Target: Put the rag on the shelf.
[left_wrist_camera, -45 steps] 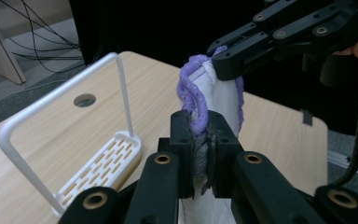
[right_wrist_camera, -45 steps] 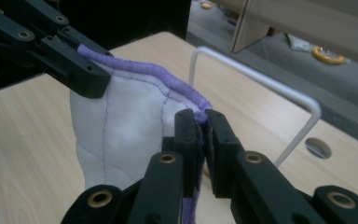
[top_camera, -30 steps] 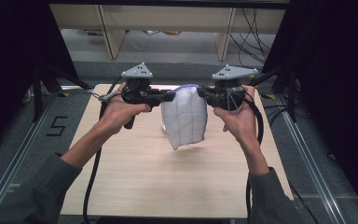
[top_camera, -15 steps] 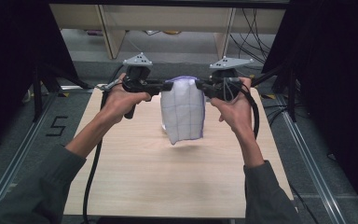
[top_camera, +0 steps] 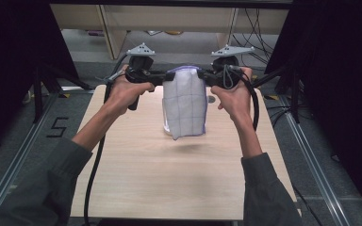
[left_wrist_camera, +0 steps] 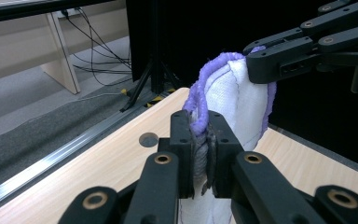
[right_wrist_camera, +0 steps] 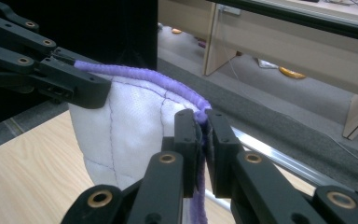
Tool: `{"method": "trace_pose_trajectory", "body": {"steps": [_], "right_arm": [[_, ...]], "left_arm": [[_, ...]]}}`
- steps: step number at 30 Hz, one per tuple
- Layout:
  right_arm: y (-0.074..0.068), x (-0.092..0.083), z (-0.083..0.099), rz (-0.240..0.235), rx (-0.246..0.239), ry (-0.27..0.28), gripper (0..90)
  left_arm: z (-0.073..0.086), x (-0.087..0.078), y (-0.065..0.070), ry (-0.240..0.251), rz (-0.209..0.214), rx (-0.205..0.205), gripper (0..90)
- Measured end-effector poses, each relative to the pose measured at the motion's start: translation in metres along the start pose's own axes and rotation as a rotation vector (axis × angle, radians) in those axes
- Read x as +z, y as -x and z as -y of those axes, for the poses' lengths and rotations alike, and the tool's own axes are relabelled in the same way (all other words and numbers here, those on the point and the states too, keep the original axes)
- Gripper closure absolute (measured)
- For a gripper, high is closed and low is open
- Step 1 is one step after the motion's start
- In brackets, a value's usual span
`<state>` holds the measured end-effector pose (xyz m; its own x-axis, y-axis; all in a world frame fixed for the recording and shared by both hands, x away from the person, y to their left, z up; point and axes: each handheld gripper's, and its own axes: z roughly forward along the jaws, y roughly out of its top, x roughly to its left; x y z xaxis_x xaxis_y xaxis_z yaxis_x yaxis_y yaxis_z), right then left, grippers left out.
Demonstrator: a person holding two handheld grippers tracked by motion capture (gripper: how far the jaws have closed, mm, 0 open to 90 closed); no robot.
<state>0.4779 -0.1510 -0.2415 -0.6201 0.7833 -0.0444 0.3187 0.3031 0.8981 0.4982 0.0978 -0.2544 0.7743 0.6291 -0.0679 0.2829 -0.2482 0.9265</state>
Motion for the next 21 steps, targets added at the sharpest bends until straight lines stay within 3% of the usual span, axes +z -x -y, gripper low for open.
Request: {"method": "trace_pose_trajectory", "body": {"steps": [9,14,15,20,21], "right_arm": [[0.009,0.012,-0.007,0.017,0.026,0.002,84.5],[0.014,0.017,-0.014,0.023,0.039,0.014,84.5],[0.017,0.019,-0.016,0.033,0.021,0.016,84.4],[0.026,0.028,-0.021,0.042,0.044,0.035,84.4],[0.027,0.028,-0.022,0.046,0.066,0.026,84.4]], "left_arm": [[-0.009,0.01,-0.011,0.01,-0.037,-0.007,82.4],[-0.015,0.015,-0.019,0.026,-0.046,-0.033,82.4],[-0.016,0.017,-0.02,0.029,-0.047,-0.036,82.4],[-0.023,0.025,-0.027,0.038,-0.064,-0.057,82.3],[-0.024,0.026,-0.028,0.04,-0.066,-0.063,82.3]]}}
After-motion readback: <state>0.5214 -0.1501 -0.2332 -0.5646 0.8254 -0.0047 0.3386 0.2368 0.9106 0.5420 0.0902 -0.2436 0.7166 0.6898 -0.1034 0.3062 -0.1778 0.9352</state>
